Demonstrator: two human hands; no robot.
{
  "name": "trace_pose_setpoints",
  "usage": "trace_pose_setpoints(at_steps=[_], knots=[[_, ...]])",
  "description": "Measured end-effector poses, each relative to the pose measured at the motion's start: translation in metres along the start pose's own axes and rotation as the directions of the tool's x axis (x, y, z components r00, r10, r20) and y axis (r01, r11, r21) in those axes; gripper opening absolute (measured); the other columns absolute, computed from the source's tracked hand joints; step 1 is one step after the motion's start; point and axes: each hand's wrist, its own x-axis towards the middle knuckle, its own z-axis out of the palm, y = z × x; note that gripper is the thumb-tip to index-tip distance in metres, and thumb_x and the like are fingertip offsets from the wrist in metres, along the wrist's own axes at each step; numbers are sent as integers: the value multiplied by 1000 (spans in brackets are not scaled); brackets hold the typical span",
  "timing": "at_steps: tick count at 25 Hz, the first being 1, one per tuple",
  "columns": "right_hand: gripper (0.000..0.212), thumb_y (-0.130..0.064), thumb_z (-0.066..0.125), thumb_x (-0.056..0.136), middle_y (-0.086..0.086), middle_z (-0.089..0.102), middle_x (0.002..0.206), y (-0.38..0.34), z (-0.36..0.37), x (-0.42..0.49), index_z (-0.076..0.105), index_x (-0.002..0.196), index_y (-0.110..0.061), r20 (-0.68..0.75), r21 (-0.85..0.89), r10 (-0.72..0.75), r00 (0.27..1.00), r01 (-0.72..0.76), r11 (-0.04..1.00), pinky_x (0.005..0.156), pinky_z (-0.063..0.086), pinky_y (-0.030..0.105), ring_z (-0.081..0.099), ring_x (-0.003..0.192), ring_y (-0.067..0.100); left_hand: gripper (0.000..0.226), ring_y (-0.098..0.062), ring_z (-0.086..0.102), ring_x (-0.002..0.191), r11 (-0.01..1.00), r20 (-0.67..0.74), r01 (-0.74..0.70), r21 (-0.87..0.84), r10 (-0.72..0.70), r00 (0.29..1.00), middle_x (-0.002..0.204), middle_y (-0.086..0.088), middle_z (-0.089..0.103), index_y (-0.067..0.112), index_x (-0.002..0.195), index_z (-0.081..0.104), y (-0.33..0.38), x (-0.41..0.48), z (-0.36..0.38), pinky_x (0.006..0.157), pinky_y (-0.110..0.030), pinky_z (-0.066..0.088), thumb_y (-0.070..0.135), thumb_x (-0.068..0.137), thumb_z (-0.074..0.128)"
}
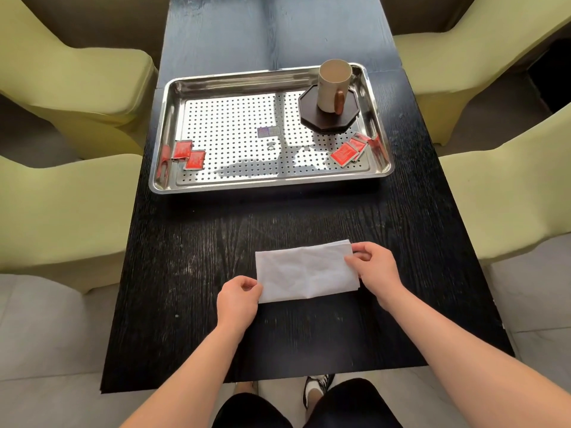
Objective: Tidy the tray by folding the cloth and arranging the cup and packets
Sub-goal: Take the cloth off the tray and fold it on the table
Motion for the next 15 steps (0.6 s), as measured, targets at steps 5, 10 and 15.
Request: trace_pose_setpoints(at_steps=[5,10,15], knots=[[19,-18,69,87,-2,70,94,0,8,7,70,106,-20,-64,-136,-13,998,4,991,80,56,38,67,90,17,8,-18,59,82,983,-83,20,183,-4,997,93,2,63,21,92,62,9,0,6,71,-38,52,23,85,65],[44,-10,64,90,6,62,136,16,17,-20,60,134,-12,66,-631,-568,820,475,613,102,50,48,55,127,31,57,-30,40,134,581,32,-490,649,623,781,143,-12,42,17,138,44,4,-10,22,104,-45,43,30,87,64],[72,-59,26,101,-3,1,169,35,59,-30,11,160,-20,469,-754,-423,775,601,265,123,0,52,-3,155,28,79,-30,-20,150,285,332,-540,792,542,772,163,-11,-21,19,156,-9,-8,11,38,121,-55,-3,65,95,10]])
